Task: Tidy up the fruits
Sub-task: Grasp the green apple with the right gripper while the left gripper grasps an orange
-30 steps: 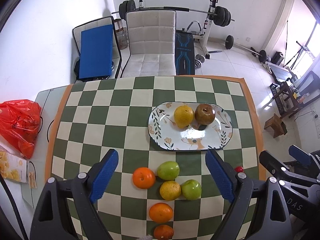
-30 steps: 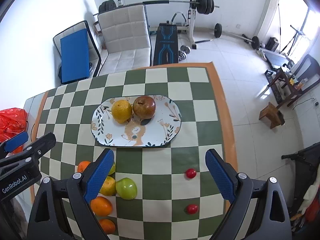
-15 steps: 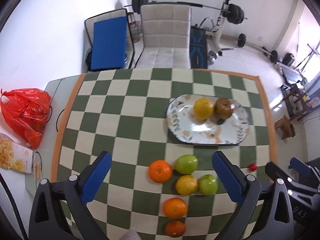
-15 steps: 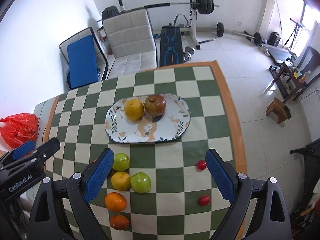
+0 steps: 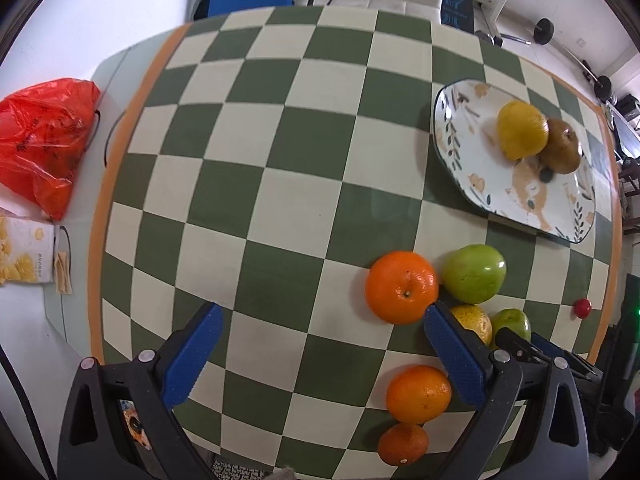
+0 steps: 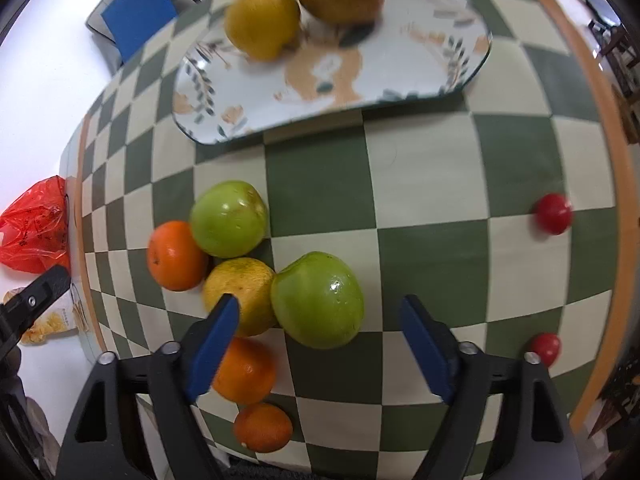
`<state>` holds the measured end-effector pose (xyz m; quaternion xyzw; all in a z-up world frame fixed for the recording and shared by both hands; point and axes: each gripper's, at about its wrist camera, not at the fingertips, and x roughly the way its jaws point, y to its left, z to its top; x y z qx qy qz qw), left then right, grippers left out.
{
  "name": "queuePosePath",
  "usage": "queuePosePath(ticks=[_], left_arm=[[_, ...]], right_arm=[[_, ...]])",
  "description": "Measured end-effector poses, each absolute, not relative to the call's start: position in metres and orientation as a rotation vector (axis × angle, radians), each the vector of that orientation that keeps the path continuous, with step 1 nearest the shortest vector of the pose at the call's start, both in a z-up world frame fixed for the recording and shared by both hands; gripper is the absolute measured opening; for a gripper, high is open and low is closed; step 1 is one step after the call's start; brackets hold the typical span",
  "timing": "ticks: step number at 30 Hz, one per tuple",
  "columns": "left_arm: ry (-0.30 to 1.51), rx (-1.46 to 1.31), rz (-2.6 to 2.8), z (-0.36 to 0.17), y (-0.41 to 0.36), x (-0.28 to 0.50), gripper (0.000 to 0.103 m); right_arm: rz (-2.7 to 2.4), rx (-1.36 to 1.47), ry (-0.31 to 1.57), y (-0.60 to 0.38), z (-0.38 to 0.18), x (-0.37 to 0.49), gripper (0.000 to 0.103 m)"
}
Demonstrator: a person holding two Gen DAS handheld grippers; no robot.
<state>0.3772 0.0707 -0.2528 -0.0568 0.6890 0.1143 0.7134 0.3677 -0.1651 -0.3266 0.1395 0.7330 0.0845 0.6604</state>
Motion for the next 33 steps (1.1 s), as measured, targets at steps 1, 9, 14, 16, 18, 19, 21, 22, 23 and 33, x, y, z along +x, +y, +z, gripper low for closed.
queuePosePath(ticks=[1,9,14,16,18,19,21,22,23,33], left_arm=[[1.537,-0.132,0.243,-0.257,0.07,0.379,0.103],[1.641,-0.137,0.128,-0.302,0.05,0.403,0.103],[1.693,-0.101,0.067,-0.328,0.032,0.41,0.101],[1.701,-0.082,0.064,-0.334,0.029,0.411,0.091],[1.683,-0.092,0.062,-0.335,0.03,0.411,0.078],[1.677,-0.112,0.051,-0.334,0.031,0.412,0.074],[1.673,-0.153,0.037,-0.331,0.032,0.412,0.059],[1.677,-0.127,0.047,-0.331,0.03,0.412,0.059],[1.671,-0.107,0.046,-0.331,0.028,0.411,0.059],[1.668,-0.13,0.042,-0.335,0.034,0.407,0.059]], right_arm=[[0.191,0.318,1.673,-0.164,-0.335,0.368,0.073],[0.221,0.246,1.704,-0.158,-0.354,0.355,0.062],[0.172,0.246,1.711,-0.18,-0.355,0.341,0.062],[0.164,0.254,1.717,-0.182,-0.356,0.342,0.062],[0.151,0.266,1.726,-0.187,-0.36,0.342,0.062],[0.151,0.279,1.722,-0.188,-0.361,0.343,0.062],[0.149,0.289,1.721,-0.187,-0.361,0.344,0.062],[0.147,0.288,1.719,-0.185,-0.362,0.345,0.062],[0.146,0.283,1.717,-0.183,-0.362,0.345,0.062],[0.153,0.306,1.742,-0.199,-0.358,0.358,0.062]])
